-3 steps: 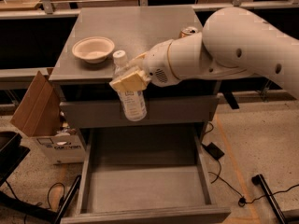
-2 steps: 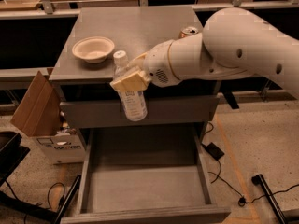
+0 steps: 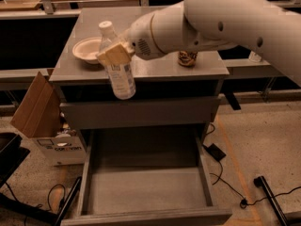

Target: Pick blue plastic bottle from middle drawer and place on counter

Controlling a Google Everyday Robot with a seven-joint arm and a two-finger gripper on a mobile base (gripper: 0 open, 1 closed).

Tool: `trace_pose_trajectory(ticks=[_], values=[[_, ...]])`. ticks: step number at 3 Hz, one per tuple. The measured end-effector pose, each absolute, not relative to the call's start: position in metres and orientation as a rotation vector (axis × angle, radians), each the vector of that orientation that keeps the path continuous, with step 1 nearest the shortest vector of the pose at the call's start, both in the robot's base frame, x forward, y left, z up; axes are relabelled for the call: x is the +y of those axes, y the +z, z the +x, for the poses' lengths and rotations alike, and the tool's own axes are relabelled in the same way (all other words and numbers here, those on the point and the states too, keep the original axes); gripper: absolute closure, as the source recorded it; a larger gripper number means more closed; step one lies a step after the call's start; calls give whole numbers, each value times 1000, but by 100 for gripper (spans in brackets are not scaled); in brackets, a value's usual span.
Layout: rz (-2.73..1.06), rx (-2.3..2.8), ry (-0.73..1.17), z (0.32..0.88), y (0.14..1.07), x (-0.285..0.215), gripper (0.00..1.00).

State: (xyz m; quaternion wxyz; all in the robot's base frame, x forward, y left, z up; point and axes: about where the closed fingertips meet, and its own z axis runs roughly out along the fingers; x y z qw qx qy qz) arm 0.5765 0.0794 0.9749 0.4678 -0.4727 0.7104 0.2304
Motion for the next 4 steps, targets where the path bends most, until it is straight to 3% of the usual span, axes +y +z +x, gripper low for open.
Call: trace_pose_trajectory(ticks=[2, 4], values=[[-942, 1678, 487, 671, 1020, 137, 100], [-762, 1716, 383, 773, 1030, 159, 100]])
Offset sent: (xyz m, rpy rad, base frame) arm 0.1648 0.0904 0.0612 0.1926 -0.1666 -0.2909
